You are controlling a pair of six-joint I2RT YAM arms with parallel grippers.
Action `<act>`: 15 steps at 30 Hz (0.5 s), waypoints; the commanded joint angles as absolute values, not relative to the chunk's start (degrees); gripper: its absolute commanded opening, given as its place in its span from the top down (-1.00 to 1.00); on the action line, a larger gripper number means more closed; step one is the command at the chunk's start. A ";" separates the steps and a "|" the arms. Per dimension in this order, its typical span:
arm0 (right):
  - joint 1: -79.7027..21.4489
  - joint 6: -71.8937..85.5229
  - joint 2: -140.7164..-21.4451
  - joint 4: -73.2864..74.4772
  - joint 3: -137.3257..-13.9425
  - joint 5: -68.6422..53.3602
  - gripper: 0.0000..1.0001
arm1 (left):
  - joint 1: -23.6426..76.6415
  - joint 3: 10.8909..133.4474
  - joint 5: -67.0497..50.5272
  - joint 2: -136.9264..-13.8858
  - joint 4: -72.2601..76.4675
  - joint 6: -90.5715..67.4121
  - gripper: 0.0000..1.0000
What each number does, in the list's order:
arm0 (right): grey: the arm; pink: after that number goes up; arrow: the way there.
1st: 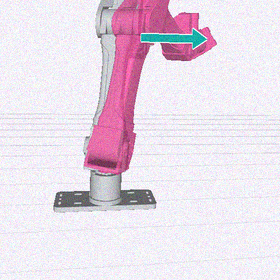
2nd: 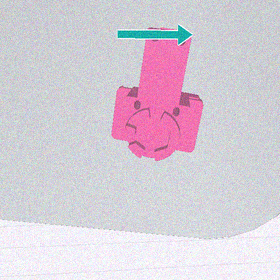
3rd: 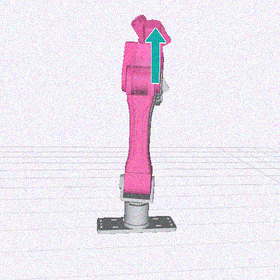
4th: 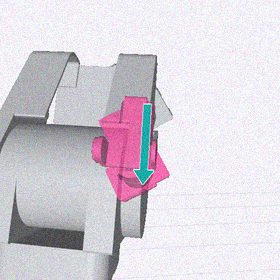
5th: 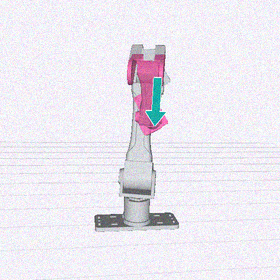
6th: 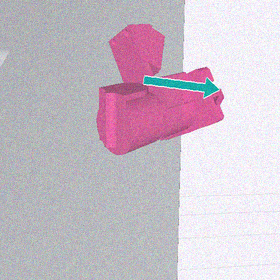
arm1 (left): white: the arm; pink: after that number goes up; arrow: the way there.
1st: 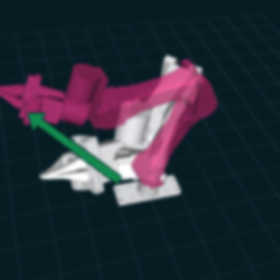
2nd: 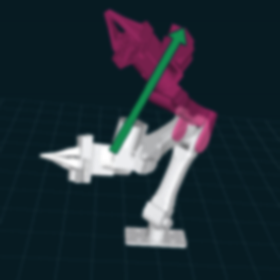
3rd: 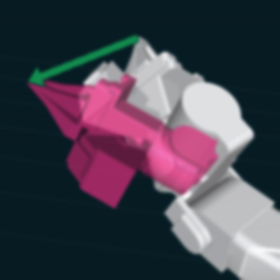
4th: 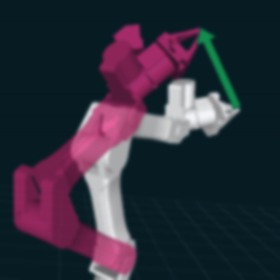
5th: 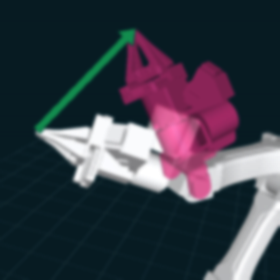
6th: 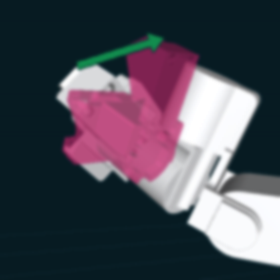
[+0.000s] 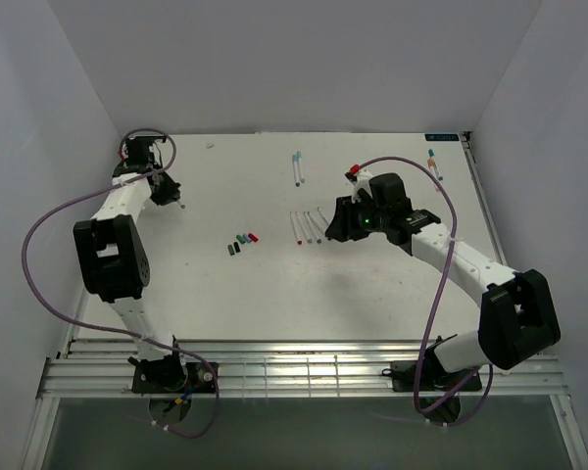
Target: Open the pen caps
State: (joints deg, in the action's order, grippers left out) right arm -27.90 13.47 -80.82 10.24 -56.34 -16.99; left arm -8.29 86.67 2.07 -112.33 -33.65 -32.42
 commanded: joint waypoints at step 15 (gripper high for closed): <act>-28.39 33.92 -86.31 -18.69 -54.58 -39.28 -0.30 | 11.50 48.53 -37.35 -79.38 7.89 -42.18 1.00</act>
State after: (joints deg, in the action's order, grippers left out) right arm -28.21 27.62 -85.56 -7.09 -55.20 -34.37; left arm 9.45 52.84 -31.73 -84.99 -2.59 -39.11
